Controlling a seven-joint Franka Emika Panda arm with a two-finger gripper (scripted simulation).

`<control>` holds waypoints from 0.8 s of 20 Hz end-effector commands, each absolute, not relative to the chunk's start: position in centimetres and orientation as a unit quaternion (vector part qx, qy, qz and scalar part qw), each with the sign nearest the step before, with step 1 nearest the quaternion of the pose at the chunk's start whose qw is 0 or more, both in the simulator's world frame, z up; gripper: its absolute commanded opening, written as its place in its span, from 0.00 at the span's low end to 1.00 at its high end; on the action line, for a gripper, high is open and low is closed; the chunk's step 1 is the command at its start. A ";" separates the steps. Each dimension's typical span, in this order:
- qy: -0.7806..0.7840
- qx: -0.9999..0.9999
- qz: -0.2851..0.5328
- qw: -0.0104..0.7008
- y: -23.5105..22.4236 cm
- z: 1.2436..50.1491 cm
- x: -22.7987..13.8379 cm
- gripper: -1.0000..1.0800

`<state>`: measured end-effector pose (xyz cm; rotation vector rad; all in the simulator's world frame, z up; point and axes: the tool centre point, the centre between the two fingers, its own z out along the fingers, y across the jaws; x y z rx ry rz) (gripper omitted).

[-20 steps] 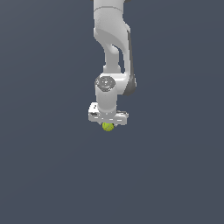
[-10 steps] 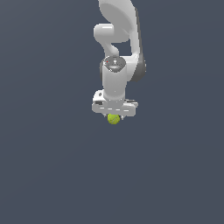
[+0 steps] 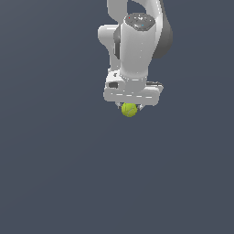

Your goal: Pick up the object and move it to a goal position.

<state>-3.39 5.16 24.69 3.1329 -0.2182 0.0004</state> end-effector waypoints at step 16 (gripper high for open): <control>-0.070 0.998 0.000 0.000 8.5 33.0 -2.7 0.00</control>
